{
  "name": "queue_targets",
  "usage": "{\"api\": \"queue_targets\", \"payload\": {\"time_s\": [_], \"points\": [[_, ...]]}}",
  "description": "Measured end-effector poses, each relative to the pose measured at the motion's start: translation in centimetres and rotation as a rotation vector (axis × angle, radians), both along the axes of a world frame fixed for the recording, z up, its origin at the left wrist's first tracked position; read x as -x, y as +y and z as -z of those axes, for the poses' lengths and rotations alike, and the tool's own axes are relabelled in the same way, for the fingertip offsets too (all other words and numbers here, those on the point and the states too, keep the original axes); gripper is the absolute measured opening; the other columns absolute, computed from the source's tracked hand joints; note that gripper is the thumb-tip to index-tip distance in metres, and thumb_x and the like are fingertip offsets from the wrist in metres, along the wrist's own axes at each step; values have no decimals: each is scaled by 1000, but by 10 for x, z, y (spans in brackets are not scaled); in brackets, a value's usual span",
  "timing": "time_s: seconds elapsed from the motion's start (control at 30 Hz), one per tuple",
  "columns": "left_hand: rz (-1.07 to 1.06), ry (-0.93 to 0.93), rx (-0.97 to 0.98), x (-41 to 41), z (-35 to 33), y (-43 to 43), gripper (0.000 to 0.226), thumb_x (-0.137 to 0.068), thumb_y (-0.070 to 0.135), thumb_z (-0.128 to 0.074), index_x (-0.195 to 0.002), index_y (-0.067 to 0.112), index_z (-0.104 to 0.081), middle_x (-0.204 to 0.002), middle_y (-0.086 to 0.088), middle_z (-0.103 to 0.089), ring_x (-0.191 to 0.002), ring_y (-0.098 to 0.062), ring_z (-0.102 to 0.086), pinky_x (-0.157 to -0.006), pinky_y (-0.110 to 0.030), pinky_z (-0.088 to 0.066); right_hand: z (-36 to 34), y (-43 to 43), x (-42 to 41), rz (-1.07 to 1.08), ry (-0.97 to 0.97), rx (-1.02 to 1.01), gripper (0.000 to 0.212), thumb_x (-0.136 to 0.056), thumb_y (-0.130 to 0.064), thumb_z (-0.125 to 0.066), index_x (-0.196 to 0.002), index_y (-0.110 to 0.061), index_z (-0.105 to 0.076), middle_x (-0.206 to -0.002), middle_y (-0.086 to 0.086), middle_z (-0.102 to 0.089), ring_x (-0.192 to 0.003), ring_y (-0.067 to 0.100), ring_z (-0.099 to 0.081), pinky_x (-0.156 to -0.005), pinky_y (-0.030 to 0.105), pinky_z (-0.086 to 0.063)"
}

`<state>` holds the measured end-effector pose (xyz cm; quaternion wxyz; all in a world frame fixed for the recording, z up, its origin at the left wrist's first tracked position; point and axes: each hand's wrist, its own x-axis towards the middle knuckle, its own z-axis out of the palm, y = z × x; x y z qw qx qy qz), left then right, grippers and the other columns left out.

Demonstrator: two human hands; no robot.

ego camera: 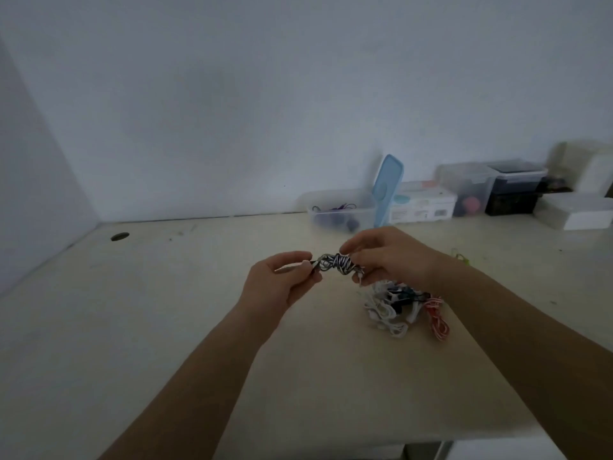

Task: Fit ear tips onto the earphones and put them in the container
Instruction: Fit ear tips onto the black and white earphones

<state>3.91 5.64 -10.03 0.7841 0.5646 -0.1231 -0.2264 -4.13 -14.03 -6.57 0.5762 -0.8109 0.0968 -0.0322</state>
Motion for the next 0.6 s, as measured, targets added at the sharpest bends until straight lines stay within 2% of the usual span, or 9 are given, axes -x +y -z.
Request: {"api": "queue_targets", "payload": {"time_s": [0.17,0.27,0.37,0.43,0.47,0.6], "points": [[24,-138,-228,8,9,19,14,-87,0,-69,-100,2,-73,-90,-21,-74,-76,-22,-72,-71,-22,-58,13,15,-1,-154,178,264,19,-94,-10,-59,-109,-14,-69,-109,9,-70,-80,25,-75,-72,32,-61],[62,-159,-241,10,10,16,14,-87,-1,-69,-101,0,-72,-87,-19,-75,-74,-21,-72,-72,-24,-59,12,23,-3,-142,102,678,14,-91,-27,-62,-100,-26,-73,-102,-9,-72,-84,5,-69,-75,20,-53],[78,-168,-242,10,10,10,13,-87,1,-70,-99,2,-73,-84,-16,-75,-75,-22,-72,-76,-27,-60,10,33,-4,-78,36,878,16,-88,-35,-62,-100,-32,-72,-103,-14,-66,-91,4,-61,-84,28,-51],[72,-164,-234,9,11,7,13,-87,2,-70,-100,3,-73,-86,-18,-75,-76,-23,-72,-77,-28,-60,14,37,-7,-74,-27,886,19,-87,-30,-62,-105,-31,-70,-107,-11,-60,-98,7,-58,-82,25,-46],[66,-143,-215,8,11,6,14,-87,2,-70,-101,2,-73,-88,-19,-75,-76,-23,-72,-77,-28,-60,18,37,-8,-76,-66,819,21,-86,-25,-64,-105,-29,-69,-106,-11,-61,-99,6,-59,-79,22,-45],[37,-26,-123,3,14,4,21,-86,-1,-70,-107,-3,-70,-92,-21,-75,-80,-25,-73,-75,-24,-59,28,37,-13,-25,-156,558,15,-86,-23,-69,-100,-24,-72,-93,-12,-71,-83,0,-67,-74,16,-53]]}}
